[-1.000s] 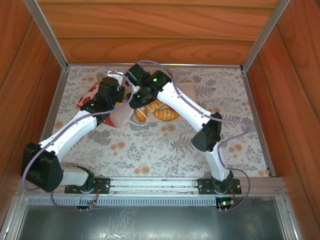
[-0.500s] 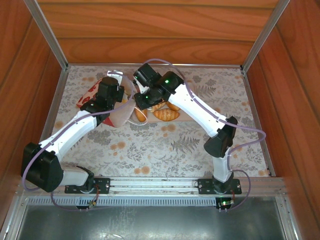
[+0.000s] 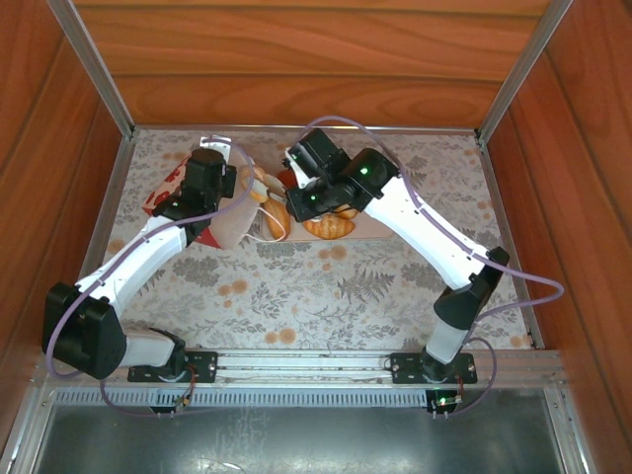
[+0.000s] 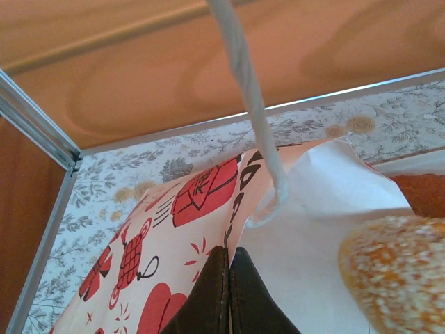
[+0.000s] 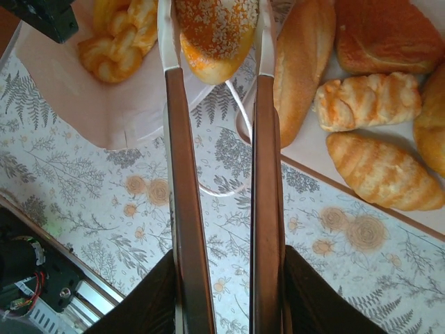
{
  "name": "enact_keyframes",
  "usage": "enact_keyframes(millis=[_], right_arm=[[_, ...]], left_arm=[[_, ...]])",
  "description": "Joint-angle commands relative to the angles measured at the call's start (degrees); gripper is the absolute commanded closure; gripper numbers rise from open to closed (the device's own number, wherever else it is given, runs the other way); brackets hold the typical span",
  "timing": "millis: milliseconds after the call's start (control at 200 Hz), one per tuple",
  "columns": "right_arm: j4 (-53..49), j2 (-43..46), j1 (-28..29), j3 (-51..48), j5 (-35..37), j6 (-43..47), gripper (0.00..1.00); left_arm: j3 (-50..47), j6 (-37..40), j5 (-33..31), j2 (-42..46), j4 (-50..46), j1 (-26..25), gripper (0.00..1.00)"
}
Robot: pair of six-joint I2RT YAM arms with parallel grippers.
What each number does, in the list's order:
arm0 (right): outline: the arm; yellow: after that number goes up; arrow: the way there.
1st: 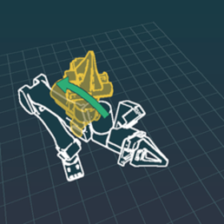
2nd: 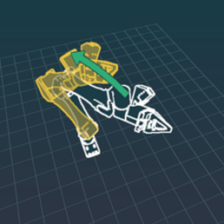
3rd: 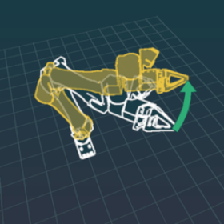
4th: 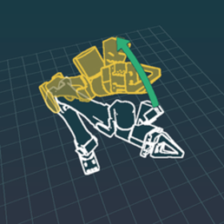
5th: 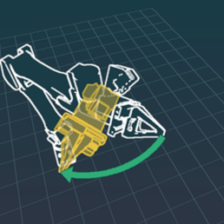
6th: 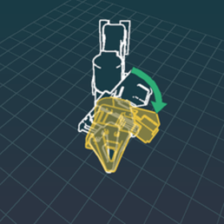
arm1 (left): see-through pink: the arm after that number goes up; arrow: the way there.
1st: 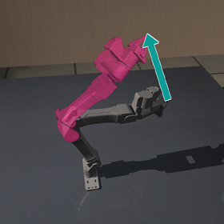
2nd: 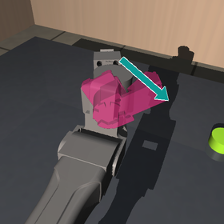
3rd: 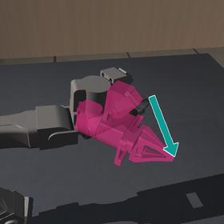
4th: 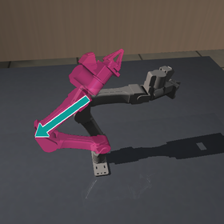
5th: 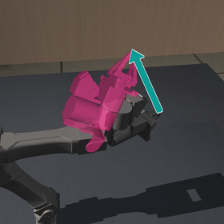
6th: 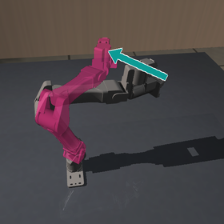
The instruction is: Take the fake bread out of the paper bag
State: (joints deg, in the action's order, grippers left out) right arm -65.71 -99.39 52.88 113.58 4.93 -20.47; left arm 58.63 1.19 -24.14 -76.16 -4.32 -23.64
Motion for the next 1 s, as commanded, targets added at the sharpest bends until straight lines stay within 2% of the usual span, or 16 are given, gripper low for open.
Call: enact_keyframes(millis=[0, 240, 480, 714, 994], right_arm=[[1.0, 3.8, 0.3, -1.7, 3.9, -1.3, 1.0], [0.9, 12.7, -1.6, -6.7, 10.0, -1.6, 1.0], [3.8, 21.1, -8.7, -16.6, 13.8, -0.3, 1.0], [8.9, 26.1, -18.9, -26.1, 10.4, 2.5, 1.0], [13.3, 23.2, -28.0, -32.0, 3.4, 6.2, 1.0]], left_arm=[[0.5, -1.5, 0.7, 1.2, -0.7, 0.7, 1.0], [0.6, -2.2, 1.7, 1.3, -0.8, 0.9, 1.0], [0.7, -2.5, 3.2, 1.9, -0.7, 1.0, 1.0], [0.7, -2.5, 4.1, 2.2, -0.7, 0.9, 1.0], [0.8, -2.4, 5.2, 2.0, -0.7, 0.9, 1.0]])
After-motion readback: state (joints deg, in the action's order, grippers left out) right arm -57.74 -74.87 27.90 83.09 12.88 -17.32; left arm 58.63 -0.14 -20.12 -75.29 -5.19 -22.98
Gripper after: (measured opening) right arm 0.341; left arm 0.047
